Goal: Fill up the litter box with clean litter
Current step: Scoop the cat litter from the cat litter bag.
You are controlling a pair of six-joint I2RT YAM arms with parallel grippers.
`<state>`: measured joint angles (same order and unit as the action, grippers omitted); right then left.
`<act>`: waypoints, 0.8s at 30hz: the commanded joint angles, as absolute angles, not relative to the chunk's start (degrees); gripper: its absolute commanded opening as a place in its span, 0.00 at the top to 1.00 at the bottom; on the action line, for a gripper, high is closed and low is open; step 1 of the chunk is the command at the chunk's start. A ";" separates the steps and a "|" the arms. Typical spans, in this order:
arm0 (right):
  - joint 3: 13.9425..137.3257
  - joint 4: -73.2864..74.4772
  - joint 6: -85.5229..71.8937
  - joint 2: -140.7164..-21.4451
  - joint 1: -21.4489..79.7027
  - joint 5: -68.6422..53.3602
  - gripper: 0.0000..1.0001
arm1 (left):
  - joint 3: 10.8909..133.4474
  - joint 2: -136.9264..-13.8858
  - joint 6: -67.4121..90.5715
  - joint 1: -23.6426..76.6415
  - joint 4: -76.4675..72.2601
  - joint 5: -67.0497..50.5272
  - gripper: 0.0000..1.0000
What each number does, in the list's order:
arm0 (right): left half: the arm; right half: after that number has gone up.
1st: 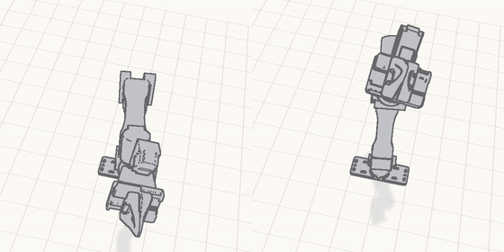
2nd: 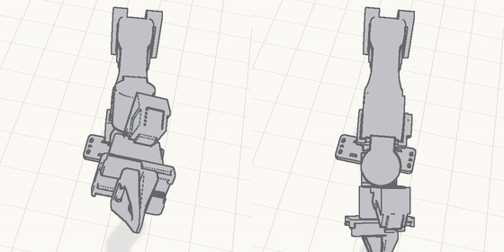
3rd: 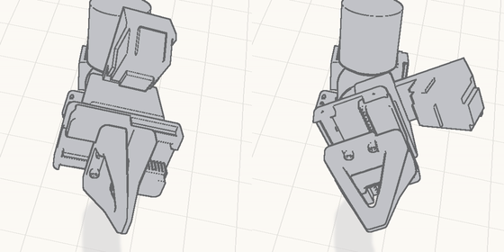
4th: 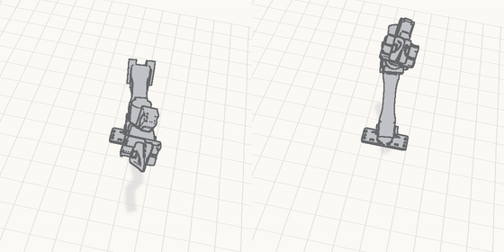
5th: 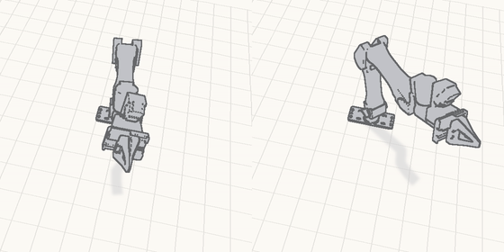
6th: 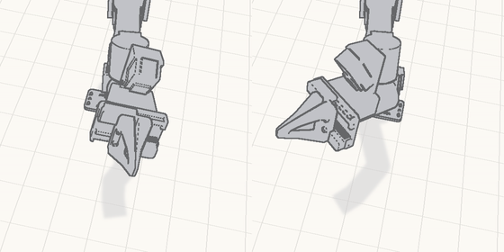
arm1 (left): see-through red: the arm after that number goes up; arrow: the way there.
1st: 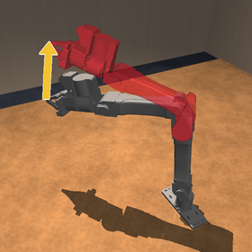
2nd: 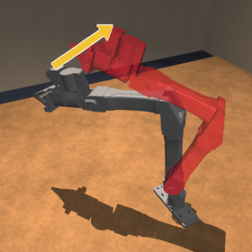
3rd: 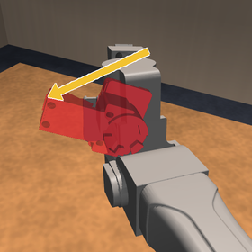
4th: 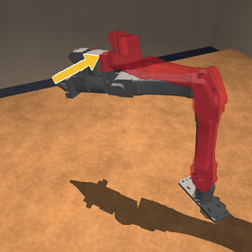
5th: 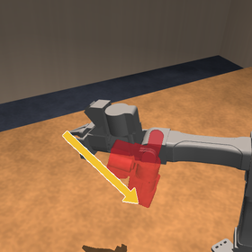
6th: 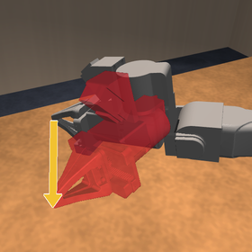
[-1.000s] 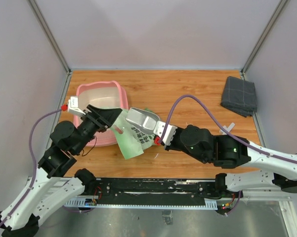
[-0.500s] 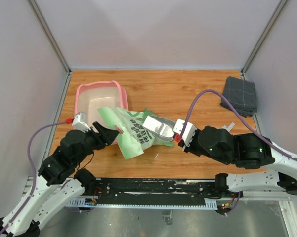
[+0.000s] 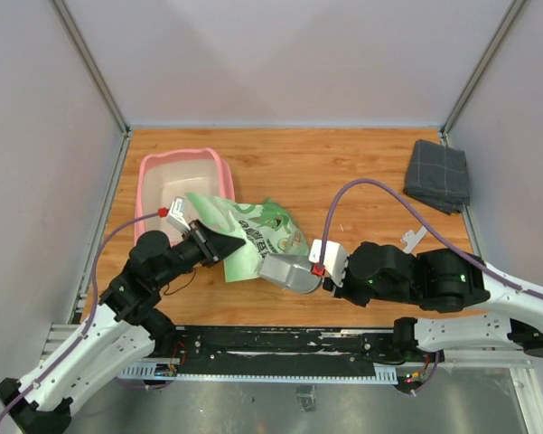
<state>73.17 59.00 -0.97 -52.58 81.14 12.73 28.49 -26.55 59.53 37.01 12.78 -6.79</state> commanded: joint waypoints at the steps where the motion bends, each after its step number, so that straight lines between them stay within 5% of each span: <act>1: 74.89 60.49 -3.07 -52.91 83.22 9.57 0.99 | 36.05 -33.78 61.89 37.44 -0.67 -15.84 1.00; 7: 79.20 55.85 -4.38 -57.85 83.49 5.67 0.99 | 45.16 -42.25 58.82 37.44 1.12 -16.24 0.95; 19: 80.67 48.56 -19.17 -65.94 83.50 15.98 0.99 | 52.38 -41.56 48.03 37.44 19.87 4.24 0.98; 24: 75.95 44.23 -25.72 -65.99 83.58 14.55 0.99 | 50.27 -37.72 46.94 37.44 24.32 10.18 0.81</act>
<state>78.72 49.41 -17.63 -66.41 82.67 12.34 49.87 -41.17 49.67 37.01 21.39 2.94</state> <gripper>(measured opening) 0.241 0.152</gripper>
